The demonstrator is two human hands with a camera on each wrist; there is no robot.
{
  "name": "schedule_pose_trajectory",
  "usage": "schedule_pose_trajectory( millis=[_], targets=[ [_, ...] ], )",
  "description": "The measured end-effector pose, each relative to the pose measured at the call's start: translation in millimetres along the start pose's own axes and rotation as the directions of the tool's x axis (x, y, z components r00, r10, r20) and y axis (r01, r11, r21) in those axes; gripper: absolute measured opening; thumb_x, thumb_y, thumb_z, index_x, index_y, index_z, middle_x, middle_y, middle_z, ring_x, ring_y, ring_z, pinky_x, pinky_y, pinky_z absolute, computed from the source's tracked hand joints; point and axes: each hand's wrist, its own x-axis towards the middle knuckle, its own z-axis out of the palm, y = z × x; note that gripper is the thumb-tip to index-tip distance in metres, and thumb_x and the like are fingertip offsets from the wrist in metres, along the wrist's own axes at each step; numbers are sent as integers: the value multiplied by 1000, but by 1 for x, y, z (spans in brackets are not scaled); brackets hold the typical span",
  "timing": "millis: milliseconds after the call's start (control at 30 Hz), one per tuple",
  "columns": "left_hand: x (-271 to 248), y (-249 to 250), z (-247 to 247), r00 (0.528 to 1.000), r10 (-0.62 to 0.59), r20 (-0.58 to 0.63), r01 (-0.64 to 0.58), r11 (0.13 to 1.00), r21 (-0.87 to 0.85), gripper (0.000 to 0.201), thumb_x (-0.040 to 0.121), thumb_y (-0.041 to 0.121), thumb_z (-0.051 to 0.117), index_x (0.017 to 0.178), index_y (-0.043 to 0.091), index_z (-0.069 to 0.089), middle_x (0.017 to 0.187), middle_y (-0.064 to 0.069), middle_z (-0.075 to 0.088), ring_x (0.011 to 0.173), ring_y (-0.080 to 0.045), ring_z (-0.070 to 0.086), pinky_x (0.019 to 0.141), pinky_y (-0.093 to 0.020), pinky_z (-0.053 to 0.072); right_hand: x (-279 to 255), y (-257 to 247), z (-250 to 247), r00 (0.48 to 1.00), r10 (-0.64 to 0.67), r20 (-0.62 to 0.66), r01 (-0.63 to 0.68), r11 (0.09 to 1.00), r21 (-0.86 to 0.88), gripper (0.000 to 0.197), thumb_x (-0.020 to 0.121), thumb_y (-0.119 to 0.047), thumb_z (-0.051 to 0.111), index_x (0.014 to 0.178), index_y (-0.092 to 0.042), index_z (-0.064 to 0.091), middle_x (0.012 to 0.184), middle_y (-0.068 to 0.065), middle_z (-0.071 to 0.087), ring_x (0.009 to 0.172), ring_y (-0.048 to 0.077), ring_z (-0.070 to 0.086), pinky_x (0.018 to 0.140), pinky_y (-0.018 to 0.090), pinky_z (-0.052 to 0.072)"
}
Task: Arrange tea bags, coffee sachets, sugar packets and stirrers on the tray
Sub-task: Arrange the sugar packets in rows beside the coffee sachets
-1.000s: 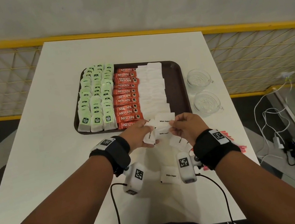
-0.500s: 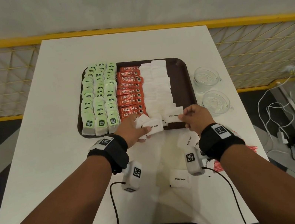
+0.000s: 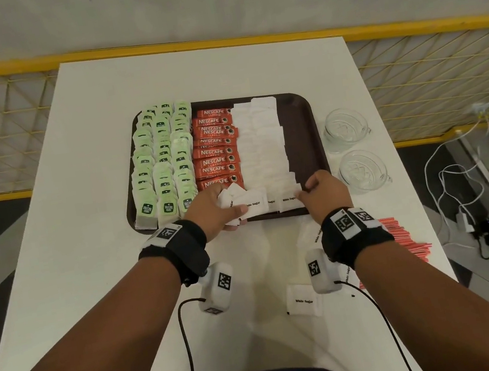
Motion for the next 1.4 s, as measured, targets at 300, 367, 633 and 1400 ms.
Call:
schedule_pose_trajectory(
  millis=[300,367,633,1400],
  targets=[
    [5,6,8,1000,14,20,-14,1000,-19,40,82,13,78,115,15,56,103,-3,68,82,-19,72,66,-34,62,-16,-25,8,946,-169,277,94,959,267,19,87,-22,71,98,-9,64,84,7,69,60,10,62,49,12,42],
    [6,5,5,1000,22,-1,-22,1000,-14,41,84,15,76,119,13,55,107,-4,68,86,-20,72,68,-37,62,-15,-22,9,959,-133,250,55,954,295,17,87,-20,71,97,-8,64,84,7,67,58,11,61,49,13,44],
    [6,2,-8,998,-55,-23,54,997,-48,39,93,7,52,132,12,47,126,-10,59,107,-31,64,82,-45,60,-6,-15,16,979,-88,183,78,995,60,14,86,-26,70,93,-17,62,89,0,65,84,15,60,77,27,46],
    [21,35,54,987,159,-39,-106,803,587,27,89,30,67,108,10,62,100,-8,63,89,-23,57,71,-27,36,-2,-10,16,970,-203,136,229,950,-211,25,89,-15,66,114,-11,66,116,10,59,104,26,59,88,32,47]
  ],
)
